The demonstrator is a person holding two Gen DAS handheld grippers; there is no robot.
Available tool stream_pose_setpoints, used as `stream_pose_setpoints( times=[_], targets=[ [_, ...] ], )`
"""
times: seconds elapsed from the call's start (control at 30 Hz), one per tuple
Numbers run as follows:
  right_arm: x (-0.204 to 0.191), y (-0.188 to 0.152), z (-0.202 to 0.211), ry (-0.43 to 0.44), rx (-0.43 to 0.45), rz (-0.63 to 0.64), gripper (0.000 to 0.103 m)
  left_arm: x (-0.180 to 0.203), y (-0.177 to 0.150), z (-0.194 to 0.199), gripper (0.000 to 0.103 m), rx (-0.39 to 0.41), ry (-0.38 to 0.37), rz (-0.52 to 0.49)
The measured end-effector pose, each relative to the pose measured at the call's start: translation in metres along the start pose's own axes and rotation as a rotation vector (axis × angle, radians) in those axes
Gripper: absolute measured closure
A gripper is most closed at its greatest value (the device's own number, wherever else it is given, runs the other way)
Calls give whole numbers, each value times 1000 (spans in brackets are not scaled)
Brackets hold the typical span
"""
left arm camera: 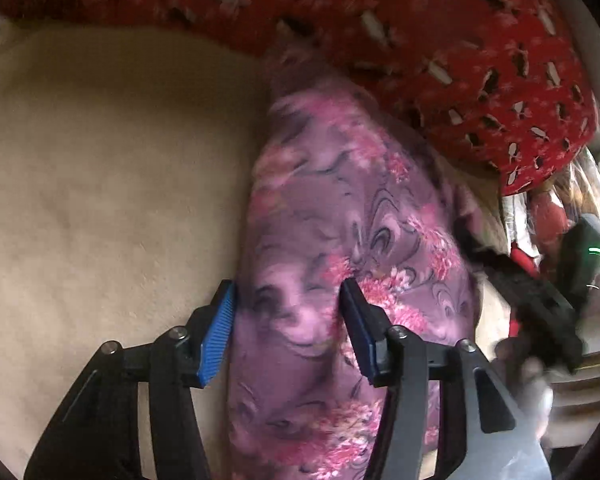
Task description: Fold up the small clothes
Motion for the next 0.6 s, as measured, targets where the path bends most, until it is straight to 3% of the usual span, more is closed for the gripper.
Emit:
stream_pose_setpoints(
  times=[0.13, 0.17, 0.2, 0.27, 0.4, 0.43, 0.47, 0.5, 0.6],
  targets=[
    [7, -5, 40, 99, 99, -79, 81, -4, -19, 22, 51, -12, -53, -41],
    [8, -14, 55, 149, 112, -87, 76, -5, -26, 28, 51, -9, -58, -52],
    [7, -21, 64, 173, 109, -89, 65, -5, -35, 33, 51, -8, -74, -67],
    [10, -46, 78, 202, 88, -99, 49, -5, -60, 41, 51, -8, -73, -105],
    [18, -109, 76, 212, -42, -99, 46, -10, -105, 28, 51, -61, -15, -152],
    [20, -125, 73, 193, -87, -96, 46, -13, -115, 24, 51, -73, 3, -160],
    [20, -134, 80, 208, -82, -91, 59, -13, -119, 25, 51, -61, 13, -172],
    [19, -137, 92, 231, -39, -80, 89, -13, -122, 28, 51, -41, 25, -191],
    [19, -141, 105, 237, 61, -67, 90, -13, -125, 27, 51, -38, 41, -185]
  ],
)
Point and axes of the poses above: each gripper's, at about its wrist camera, not at the fingertips, and z roughly against the way its jaws point, x to its right, y to its top, the point moved 8 cm from there along -z, roughly the way its jaws point, and after that the axes turned 1 degree about -z, right-handed, at the moved point
